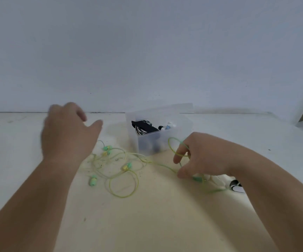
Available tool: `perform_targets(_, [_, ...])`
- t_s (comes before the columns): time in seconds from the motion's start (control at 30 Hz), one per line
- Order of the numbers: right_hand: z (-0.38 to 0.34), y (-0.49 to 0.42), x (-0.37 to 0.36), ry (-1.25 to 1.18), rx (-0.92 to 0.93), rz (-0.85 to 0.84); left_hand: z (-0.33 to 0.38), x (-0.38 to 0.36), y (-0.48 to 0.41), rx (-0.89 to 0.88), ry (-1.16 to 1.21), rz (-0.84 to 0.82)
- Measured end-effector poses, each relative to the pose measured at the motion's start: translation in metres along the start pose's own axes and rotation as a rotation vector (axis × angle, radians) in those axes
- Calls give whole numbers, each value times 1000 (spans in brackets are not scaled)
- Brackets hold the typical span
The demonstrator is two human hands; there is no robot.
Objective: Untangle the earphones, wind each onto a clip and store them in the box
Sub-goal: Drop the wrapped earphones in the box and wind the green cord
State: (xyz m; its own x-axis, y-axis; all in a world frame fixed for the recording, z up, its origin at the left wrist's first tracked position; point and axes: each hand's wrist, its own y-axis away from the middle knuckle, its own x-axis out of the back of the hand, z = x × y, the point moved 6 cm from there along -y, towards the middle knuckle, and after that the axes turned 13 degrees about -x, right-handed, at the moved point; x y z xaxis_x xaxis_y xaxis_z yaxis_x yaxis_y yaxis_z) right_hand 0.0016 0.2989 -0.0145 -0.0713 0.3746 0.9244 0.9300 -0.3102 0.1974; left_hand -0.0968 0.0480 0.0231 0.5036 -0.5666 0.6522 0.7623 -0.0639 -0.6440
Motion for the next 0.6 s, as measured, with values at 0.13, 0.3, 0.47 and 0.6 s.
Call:
perform_targets(0.13, [-12, -1, -10, 167, 70, 64, 64, -23, 26, -381, 439, -258])
perform_targets(0.3, [-15, -4, -8, 121, 147, 104, 81, -55, 55, -523, 459, -576])
perform_targets(0.47, [-17, 8, 31, -1036, 309, -68, 71, -61, 54, -452, 322, -641])
perform_targets(0.6, [8, 7, 62, -1709, 329, 0, 59, -54, 39, -371, 286, -542])
